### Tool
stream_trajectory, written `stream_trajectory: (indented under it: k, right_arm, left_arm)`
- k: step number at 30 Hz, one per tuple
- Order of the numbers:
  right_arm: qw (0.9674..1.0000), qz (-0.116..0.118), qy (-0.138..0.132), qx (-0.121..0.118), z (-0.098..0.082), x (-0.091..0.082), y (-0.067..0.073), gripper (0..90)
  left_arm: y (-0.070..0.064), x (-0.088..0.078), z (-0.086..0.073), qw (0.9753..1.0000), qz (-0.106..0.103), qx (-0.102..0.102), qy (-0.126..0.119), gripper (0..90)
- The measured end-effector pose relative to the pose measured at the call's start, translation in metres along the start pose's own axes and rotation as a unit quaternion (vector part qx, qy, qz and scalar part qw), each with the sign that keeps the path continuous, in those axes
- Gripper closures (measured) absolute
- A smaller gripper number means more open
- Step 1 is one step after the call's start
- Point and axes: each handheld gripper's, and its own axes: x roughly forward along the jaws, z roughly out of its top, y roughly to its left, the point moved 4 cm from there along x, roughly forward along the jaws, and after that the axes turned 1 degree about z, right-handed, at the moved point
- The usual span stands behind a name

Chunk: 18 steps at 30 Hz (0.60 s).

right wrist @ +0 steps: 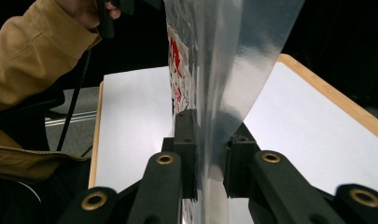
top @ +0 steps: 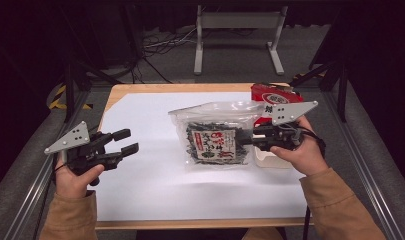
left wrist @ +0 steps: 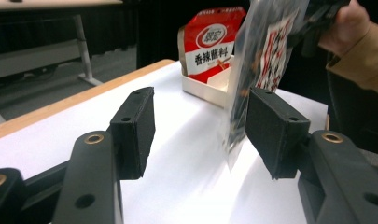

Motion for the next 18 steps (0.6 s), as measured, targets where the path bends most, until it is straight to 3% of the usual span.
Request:
stream_trajectory:
  k: [18]
  right_arm:
    - [0.9979,-0.060,-0.013,0.020,0.006,-0.045,-0.011,78.1]
  left_arm:
    - [0.009,0.011,-0.016,0.9996,0.006,-0.011,0.025,42.0]
